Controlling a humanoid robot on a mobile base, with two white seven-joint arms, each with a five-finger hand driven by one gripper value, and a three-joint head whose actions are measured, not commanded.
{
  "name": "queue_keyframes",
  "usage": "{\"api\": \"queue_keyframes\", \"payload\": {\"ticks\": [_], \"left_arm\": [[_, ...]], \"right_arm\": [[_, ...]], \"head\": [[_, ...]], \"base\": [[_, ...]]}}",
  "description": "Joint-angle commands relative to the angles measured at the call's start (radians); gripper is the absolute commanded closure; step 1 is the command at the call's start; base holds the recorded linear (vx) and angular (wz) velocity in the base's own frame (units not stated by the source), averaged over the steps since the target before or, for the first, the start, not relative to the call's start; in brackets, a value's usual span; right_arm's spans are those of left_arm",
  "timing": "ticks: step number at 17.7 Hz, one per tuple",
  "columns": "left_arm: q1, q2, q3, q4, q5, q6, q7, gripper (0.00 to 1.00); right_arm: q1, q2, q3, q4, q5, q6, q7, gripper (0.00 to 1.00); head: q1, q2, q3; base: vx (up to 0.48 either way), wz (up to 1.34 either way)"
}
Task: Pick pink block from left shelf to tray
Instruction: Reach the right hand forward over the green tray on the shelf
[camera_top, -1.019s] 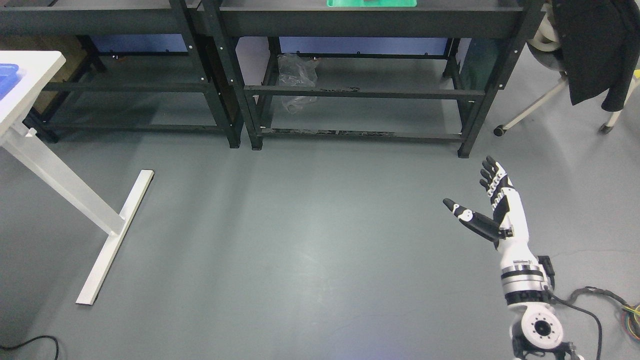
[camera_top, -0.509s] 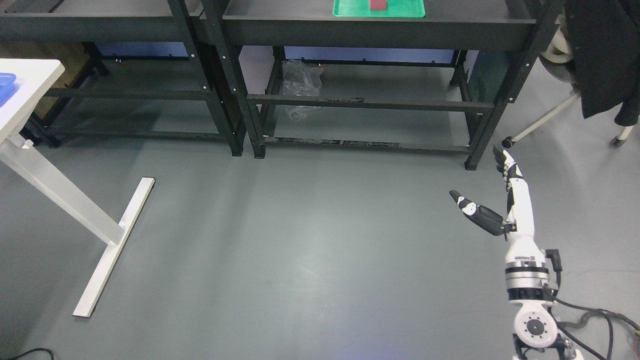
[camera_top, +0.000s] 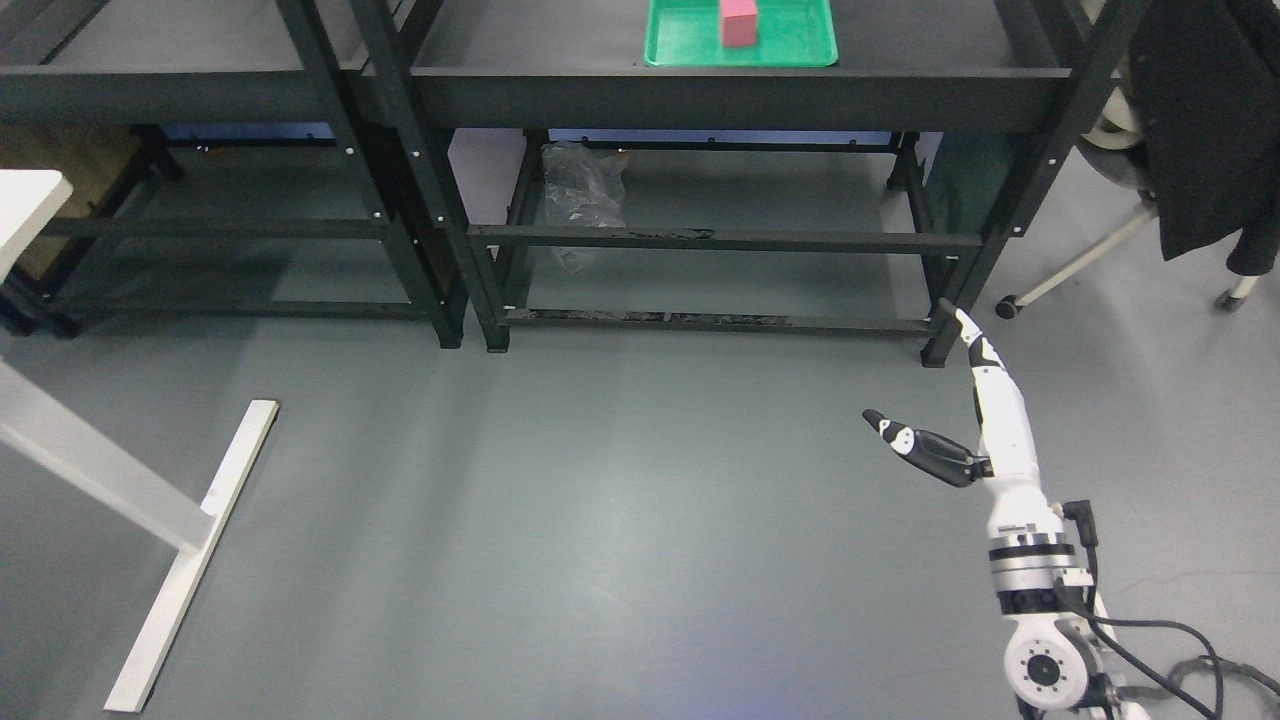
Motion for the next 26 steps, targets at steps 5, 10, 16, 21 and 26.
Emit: {"api": "queue_keyframes", "payload": {"ticks": [5, 10, 16, 21, 26], "left_arm": [[-0.029, 0.017, 0.000, -0.017, 0.000, 0.000, 0.001, 0.00], [-0.029, 0.017, 0.000, -0.017, 0.000, 0.000, 0.001, 0.00], [-0.029, 0.017, 0.000, -0.017, 0.000, 0.000, 0.001, 0.00], [-0.029, 0.017, 0.000, -0.017, 0.000, 0.000, 0.001, 0.00], [-0.031, 0.017, 0.000, -0.017, 0.000, 0.000, 0.001, 0.00]], "right_arm": [[0.009, -0.016, 0.146, -0.001, 0.744, -0.007, -0.093, 0.01], [0.007, -0.016, 0.168, -0.001, 0.809, 0.001, -0.144, 0.01], [0.000, -0.016, 0.166, -0.001, 0.792, 0.003, -0.155, 0.01], [-0.003, -0.016, 0.166, -0.001, 0.772, 0.002, -0.444, 0.01], [-0.013, -0.016, 0.168, -0.001, 0.772, 0.001, -0.469, 0.01]], "head": [[0.0000, 0.000, 0.000], [0.0000, 0.000, 0.000], [0.0000, 0.000, 0.000], [0.0000, 0.000, 0.000], [0.0000, 0.000, 0.000]], "base": [[0.198, -0.26], [0.232, 0.02], [0.243, 0.17], [0.243, 0.12], [0.271, 0.04]]}}
